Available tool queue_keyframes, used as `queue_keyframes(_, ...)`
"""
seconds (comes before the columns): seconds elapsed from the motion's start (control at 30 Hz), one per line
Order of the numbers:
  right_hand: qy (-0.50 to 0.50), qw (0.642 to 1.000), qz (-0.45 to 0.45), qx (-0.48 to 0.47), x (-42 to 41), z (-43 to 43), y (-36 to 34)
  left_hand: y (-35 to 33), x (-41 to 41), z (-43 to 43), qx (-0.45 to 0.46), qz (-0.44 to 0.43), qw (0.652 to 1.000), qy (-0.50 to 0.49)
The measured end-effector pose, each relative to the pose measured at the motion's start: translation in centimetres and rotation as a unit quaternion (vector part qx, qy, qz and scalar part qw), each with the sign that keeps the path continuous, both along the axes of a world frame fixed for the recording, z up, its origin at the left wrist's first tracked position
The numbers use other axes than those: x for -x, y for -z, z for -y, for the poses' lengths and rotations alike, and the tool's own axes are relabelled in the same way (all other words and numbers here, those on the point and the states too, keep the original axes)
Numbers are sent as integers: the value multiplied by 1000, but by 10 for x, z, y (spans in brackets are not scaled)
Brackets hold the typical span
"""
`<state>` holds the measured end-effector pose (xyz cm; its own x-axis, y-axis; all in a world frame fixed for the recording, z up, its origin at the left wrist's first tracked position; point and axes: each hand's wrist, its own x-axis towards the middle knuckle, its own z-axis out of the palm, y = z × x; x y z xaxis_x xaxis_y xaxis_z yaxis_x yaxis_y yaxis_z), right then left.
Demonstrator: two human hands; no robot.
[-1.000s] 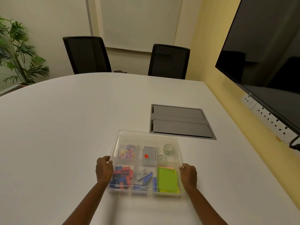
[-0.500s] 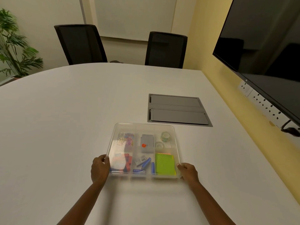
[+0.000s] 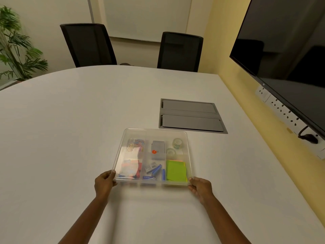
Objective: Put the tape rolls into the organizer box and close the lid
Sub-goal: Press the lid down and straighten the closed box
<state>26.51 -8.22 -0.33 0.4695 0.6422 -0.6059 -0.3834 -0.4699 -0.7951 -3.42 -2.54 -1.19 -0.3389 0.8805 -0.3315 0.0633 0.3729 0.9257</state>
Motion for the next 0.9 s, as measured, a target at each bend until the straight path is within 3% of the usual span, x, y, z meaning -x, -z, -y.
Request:
queue_keyframes(0.17, 11, 1000, -3, -12, 0, 0, 2, -3, -6, 0, 1, -19, 1000, 1)
queue_keyframes(0.27, 2, 1000, 5, -23, 0, 1, 1, -6, -15, 5, -20, -79, 997, 5)
queue_keyframes(0.33, -37, 994, 100, -8, 0, 3, 2, -2, -18, 8, -24, -162, 986, 20)
queue_keyframes(0.37, -69, 979, 192, 6, 1, 3, 2, -5, -21, 11, -15, -189, 982, 27)
queue_keyframes(0.43, -148, 913, 379, 22, 4, 2, 2, -5, -21, 12, -30, -274, 960, 55)
queue_keyframes(0.5, -230, 840, 491, 18, 13, 2, 4, -1, -21, 10, -68, -378, 911, 152)
queue_keyframes(0.57, -279, 814, 509, 19, 26, 4, 10, 2, -23, 6, -64, -432, 872, 221)
queue_keyframes(0.63, -279, 820, 499, 22, 36, 7, 16, 8, -25, 0, -52, -460, 853, 241)
queue_keyframes(0.73, -258, 831, 491, 34, 37, 9, 19, 9, -28, -1, -34, -473, 842, 256)
queue_keyframes(0.9, -304, 792, 522, 90, 34, 4, 15, 10, -27, -2, -37, -481, 836, 262)
